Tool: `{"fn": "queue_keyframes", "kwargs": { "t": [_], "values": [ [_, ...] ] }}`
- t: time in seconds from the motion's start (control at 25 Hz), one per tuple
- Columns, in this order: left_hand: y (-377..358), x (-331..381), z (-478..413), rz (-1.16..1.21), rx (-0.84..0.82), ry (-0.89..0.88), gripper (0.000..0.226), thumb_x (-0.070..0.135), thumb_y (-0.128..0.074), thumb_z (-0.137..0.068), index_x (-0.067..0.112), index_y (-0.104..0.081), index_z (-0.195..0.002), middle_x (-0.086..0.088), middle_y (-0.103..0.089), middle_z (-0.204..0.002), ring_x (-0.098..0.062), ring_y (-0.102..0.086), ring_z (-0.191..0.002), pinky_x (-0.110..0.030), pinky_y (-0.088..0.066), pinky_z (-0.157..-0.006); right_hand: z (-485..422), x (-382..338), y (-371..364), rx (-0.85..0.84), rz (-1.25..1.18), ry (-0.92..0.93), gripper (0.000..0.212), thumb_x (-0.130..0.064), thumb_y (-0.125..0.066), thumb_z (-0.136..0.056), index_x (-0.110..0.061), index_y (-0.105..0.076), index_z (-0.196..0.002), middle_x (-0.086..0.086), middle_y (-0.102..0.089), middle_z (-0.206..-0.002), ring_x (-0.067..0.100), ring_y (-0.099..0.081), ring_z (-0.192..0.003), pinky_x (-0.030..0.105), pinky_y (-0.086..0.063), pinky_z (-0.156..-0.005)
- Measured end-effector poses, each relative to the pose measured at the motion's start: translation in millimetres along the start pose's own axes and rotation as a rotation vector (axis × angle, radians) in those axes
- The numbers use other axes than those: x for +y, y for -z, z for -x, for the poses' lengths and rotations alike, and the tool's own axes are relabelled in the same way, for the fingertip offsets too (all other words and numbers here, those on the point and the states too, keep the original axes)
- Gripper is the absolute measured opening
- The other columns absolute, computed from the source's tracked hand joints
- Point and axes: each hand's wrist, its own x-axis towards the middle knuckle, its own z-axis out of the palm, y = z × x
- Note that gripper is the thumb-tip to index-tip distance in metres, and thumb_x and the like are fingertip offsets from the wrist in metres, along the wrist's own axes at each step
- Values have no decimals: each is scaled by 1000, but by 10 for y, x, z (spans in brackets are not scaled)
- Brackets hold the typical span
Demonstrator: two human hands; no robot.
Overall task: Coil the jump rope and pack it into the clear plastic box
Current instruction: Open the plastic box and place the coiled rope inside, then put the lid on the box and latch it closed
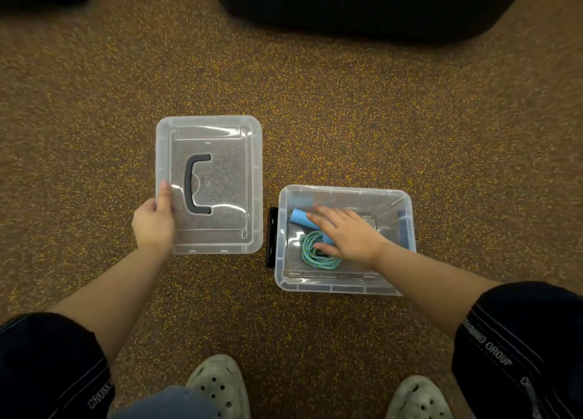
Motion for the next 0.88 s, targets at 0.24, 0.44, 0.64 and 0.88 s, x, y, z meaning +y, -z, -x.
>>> {"fn": "queue_keyframes", "kwargs": {
  "t": [0.24,0.44,0.64,0.88],
  "values": [
    [-88,692,51,-104,-329,-244,58,61,-39,-90,8,-59,-78,-8,-52,-69,-21,-47,-66,-30,-35,-56,140,42,972,525,-727,-579,32,-30,-37,-99,-8,-60,-95,4,-63,-82,20,-60,-73,41,-51,-71],
    [-346,1220,314,-206,-479,-461,44,53,-53,-87,11,-61,-98,-3,-59,-90,-20,-53,-83,-31,-37,-63,292,230,1456,417,-1064,-669,37,-39,-43,-98,-22,-51,-129,-7,-56,-120,10,-55,-109,21,-46,-87],
    [-545,1526,719,-304,-619,-700,44,53,-60,-82,20,-51,-109,0,-57,-98,-19,-56,-90,-32,-43,-77,638,148,1373,355,-1131,-687,51,-29,-62,-90,-25,-44,-138,-2,-63,-120,13,-62,-106,30,-51,-90],
    [-617,1561,1177,-589,-392,-981,49,59,-44,-88,20,-55,-115,-1,-52,-117,-22,-63,-91,-34,-50,-72,935,-66,1048,487,-883,-847,43,-28,-48,-97,-29,-42,-140,-6,-66,-118,10,-64,-98,37,-54,-89]
  ]
}}
